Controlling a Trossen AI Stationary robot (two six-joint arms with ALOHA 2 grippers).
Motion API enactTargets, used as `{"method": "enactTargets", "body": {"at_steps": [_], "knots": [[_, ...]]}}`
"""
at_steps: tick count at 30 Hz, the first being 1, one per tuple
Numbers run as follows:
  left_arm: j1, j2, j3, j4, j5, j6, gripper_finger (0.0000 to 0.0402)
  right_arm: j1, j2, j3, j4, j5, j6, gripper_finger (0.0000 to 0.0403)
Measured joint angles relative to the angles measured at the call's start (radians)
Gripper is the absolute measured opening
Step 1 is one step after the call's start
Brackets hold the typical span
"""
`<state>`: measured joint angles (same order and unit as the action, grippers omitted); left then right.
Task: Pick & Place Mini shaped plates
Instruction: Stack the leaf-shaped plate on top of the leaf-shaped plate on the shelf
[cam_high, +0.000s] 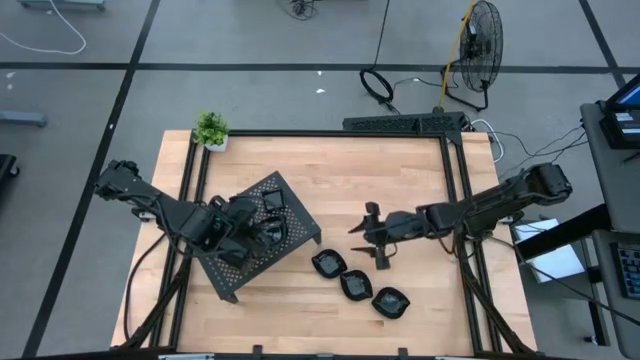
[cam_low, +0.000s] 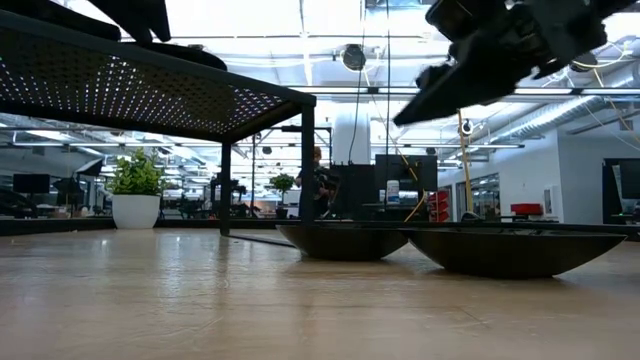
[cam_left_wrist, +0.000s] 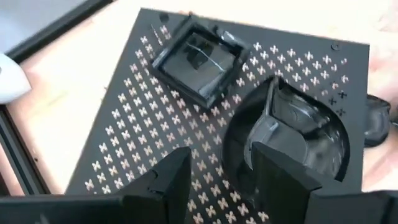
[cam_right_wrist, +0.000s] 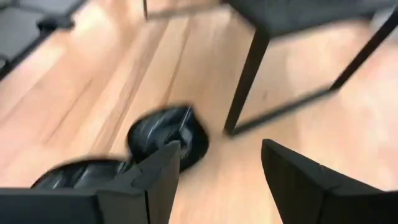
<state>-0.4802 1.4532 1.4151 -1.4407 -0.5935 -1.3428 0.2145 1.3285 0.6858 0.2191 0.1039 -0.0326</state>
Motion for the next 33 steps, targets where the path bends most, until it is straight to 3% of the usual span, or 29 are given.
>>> {"method": "enactTargets", "body": {"at_steps": [10, 20, 29, 33], "knots": [[0.008, 0.0, 0.0, 0.003, -0.091, 0.051, 0.0175, 0.167, -0.011, 0.041, -0.301, 0.016, 0.182, 0.021], [0.008, 0.0, 0.0, 0.002, -0.111, 0.152, 0.0175, 0.427, -0.009, 0.041, -0.364, 0.162, 0.431, 0.0179], [0.01, 0.0, 0.0, 0.002, -0.196, 0.205, 0.0175, 0.462, 0.141, 0.041, -0.359, 0.178, 0.652, 0.018], [0.01, 0.0, 0.0, 0.002, -0.196, 0.213, 0.0175, 0.462, 0.194, 0.041, -0.357, 0.097, 0.703, 0.0182]]}}
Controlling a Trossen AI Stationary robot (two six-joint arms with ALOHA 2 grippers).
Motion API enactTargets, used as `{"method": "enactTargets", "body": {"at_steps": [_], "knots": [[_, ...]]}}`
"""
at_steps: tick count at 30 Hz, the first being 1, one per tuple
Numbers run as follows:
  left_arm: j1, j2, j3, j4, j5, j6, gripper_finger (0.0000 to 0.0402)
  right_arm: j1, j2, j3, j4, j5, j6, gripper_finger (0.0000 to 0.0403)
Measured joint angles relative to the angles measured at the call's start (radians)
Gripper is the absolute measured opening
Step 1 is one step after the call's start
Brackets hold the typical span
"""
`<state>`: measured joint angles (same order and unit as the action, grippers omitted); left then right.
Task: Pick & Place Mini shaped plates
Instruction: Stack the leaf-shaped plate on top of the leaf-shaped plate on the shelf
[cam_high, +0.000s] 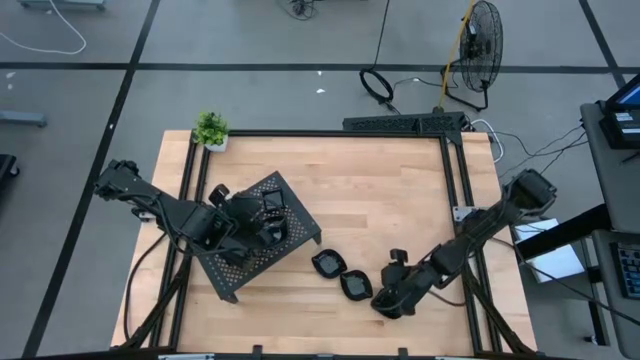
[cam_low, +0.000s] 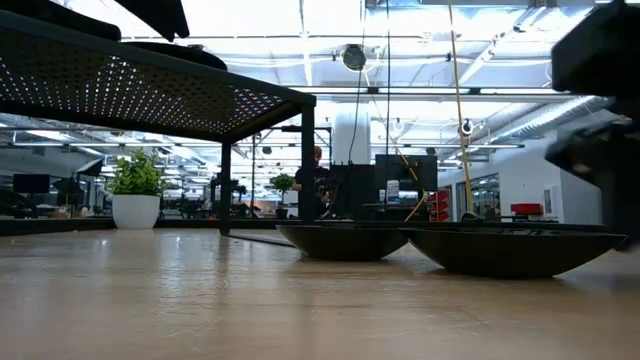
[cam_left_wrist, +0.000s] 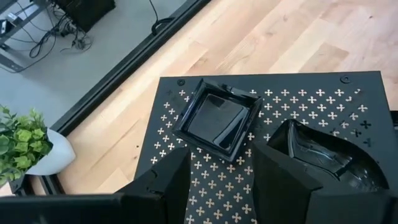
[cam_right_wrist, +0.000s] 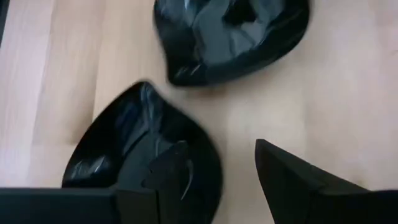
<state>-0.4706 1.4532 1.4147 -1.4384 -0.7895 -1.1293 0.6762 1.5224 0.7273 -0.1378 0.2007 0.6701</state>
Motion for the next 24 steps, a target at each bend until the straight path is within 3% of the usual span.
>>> {"method": "enactTargets", "body": {"at_steps": [9, 20, 24], "knots": [[0.0, 0.0, 0.0, 0.0, -0.002, 0.026, 0.0175, 0.0, 0.011, 0.0, -0.001, -0.075, 0.059, 0.0145], [0.0, 0.0, 0.0, 0.0, -0.004, 0.052, 0.0175, 0.0, 0.009, 0.0, 0.0, -0.125, 0.041, 0.0013], [0.0, 0.0, 0.0, 0.0, -0.004, 0.047, 0.0175, 0.0, 0.0, 0.0, 0.0, -0.127, 0.024, 0.0007]]}}
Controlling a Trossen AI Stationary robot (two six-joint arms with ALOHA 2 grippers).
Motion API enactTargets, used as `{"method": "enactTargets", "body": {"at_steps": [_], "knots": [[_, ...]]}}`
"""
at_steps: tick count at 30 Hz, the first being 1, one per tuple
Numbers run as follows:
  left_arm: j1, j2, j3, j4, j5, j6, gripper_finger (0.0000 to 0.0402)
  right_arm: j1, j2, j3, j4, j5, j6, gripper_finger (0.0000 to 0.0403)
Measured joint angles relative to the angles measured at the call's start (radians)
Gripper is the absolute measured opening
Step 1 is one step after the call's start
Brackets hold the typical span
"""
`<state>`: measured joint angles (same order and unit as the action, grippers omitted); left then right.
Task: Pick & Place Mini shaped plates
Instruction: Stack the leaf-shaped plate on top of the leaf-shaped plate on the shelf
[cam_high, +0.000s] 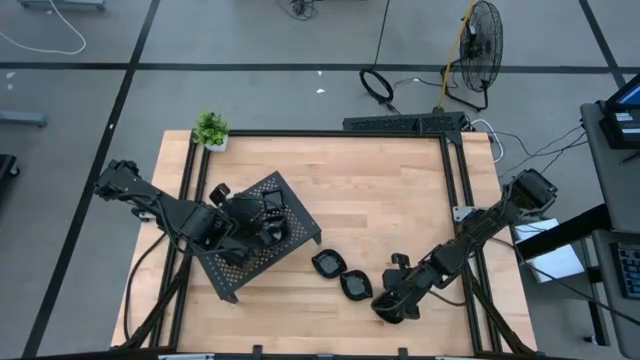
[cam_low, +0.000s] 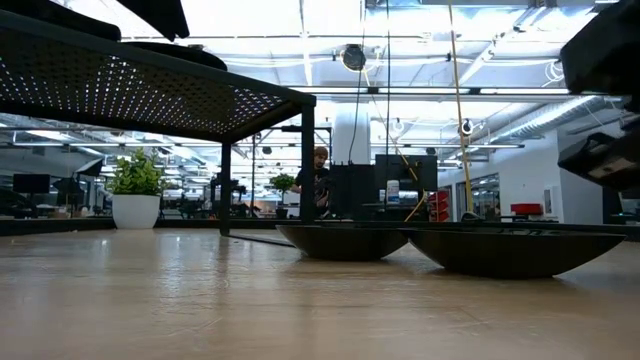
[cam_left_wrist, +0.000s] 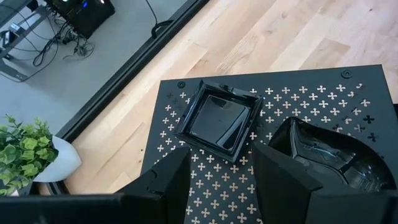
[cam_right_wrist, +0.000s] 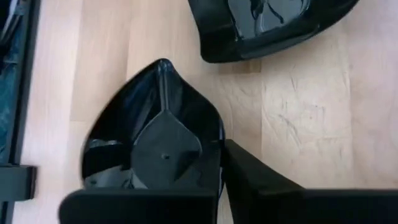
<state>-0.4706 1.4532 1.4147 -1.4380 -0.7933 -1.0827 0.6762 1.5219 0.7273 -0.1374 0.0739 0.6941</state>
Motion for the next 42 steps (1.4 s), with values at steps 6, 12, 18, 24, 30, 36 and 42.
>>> {"method": "enactTargets", "body": {"at_steps": [6, 12, 18, 24, 30, 36, 42], "knots": [[0.0, 0.0, 0.0, 0.004, 0.0, 0.001, 0.0175, 0.004, -0.102, -0.001, 0.004, 0.016, -0.082, 0.0001], [0.0, 0.0, 0.0, 0.074, -0.046, 0.034, 0.0175, 0.032, -0.214, -0.001, 0.213, 0.22, -0.499, 0.0], [0.001, 0.0, -0.005, 0.261, -0.112, 0.171, 0.0175, -0.028, -0.218, -0.069, 0.629, 0.497, -0.947, 0.0], [0.018, 0.012, -0.078, 0.597, -0.154, 0.408, 0.0175, -0.237, -0.217, -0.176, 0.947, 0.558, -1.008, 0.0003], [0.052, 0.019, -0.238, 1.119, -0.149, 0.786, 0.0175, -0.428, -0.125, -0.201, 1.274, 0.661, -1.166, 0.0001], [0.089, 0.02, -0.368, 1.506, -0.059, 0.972, 0.0175, -0.513, 0.049, -0.188, 1.685, 0.605, -1.386, 0.0], [0.139, 0.019, -0.399, 1.597, -0.024, 0.971, 0.0175, -0.543, 0.141, -0.121, 1.706, 0.445, -1.427, 0.0]]}}
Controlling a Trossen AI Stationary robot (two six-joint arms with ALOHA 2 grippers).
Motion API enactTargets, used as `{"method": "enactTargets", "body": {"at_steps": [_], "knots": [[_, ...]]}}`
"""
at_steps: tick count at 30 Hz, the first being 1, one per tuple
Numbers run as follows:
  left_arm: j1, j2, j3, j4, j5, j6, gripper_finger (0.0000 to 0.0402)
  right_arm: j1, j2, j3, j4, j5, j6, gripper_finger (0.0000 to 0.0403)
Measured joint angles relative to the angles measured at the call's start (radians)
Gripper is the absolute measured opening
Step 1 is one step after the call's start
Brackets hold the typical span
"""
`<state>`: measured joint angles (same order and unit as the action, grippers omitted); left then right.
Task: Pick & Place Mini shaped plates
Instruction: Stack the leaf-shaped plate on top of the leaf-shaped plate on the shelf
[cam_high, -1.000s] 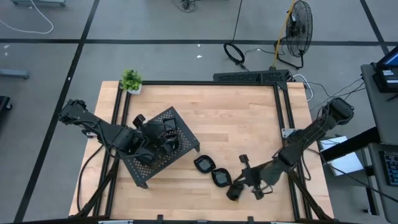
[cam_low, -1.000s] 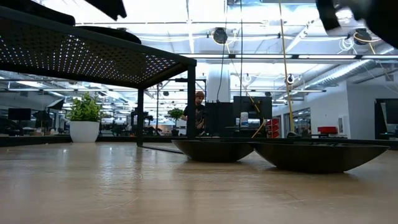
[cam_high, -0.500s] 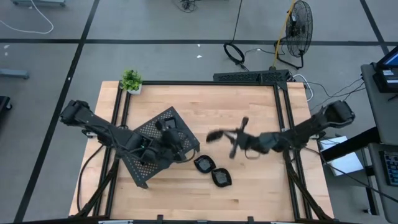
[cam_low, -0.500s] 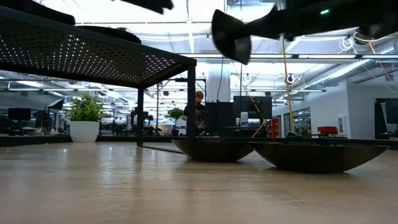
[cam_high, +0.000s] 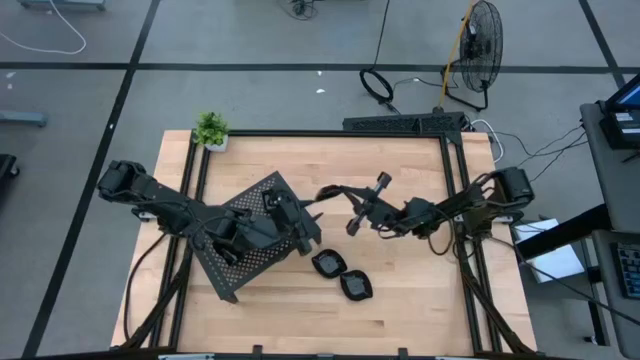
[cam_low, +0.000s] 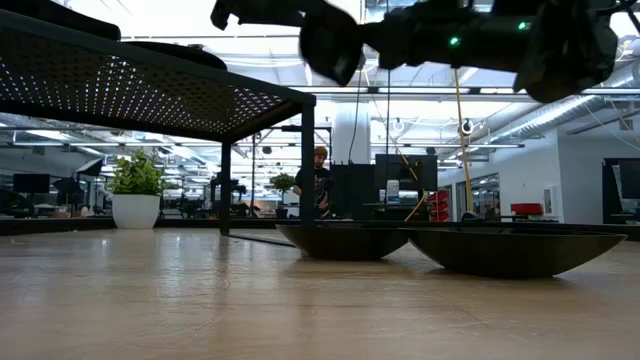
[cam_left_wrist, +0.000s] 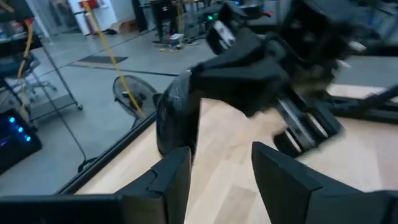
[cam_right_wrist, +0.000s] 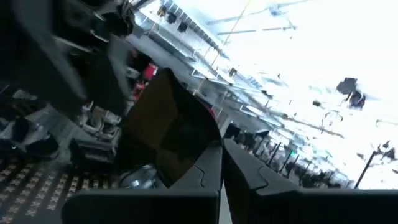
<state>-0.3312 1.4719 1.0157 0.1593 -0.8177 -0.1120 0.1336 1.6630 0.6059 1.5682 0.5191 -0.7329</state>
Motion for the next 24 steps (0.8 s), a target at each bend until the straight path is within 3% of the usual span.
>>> {"method": "enactTargets", "body": {"at_steps": [12, 24], "knots": [[0.046, 0.0, 0.0, -0.024, 0.006, -0.027, 0.0175, -0.003, 0.024, 0.046, -0.001, -0.013, -0.069, 0.0], [0.025, 0.0, 0.0, -0.036, 0.006, 0.05, 0.0175, 0.065, 0.003, 0.047, -0.001, 0.176, -0.165, 0.0]]}}
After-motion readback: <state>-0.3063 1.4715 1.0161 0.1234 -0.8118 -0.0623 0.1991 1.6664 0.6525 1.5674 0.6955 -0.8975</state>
